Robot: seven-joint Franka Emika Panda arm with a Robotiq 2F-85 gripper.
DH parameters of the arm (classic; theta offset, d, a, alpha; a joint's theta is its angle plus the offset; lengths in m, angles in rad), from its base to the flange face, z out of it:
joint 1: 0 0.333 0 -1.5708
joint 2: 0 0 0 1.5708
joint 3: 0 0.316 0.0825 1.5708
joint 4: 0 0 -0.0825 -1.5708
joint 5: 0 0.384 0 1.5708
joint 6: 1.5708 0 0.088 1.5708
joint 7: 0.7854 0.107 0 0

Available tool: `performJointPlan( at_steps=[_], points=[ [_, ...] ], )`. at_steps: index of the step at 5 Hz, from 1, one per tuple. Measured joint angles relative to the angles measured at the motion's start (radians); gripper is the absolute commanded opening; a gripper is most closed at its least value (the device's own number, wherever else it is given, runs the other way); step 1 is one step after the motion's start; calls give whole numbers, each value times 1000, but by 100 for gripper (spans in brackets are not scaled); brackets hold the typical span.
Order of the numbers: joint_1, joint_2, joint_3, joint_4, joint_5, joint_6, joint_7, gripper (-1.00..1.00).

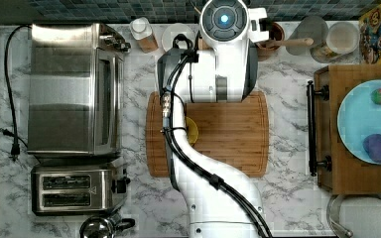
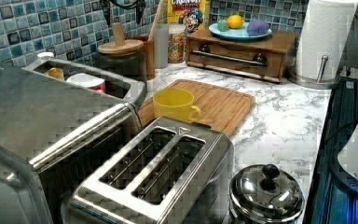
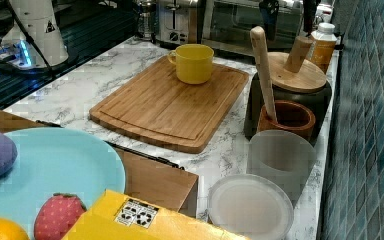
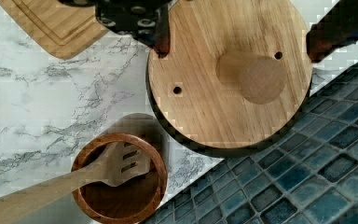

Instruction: Put the lid on the tea container.

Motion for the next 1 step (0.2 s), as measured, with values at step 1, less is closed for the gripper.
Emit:
performJointPlan(
  at_steps=[1],
  points=[
    [2,0,-1,0,0,0,0,100]
  ],
)
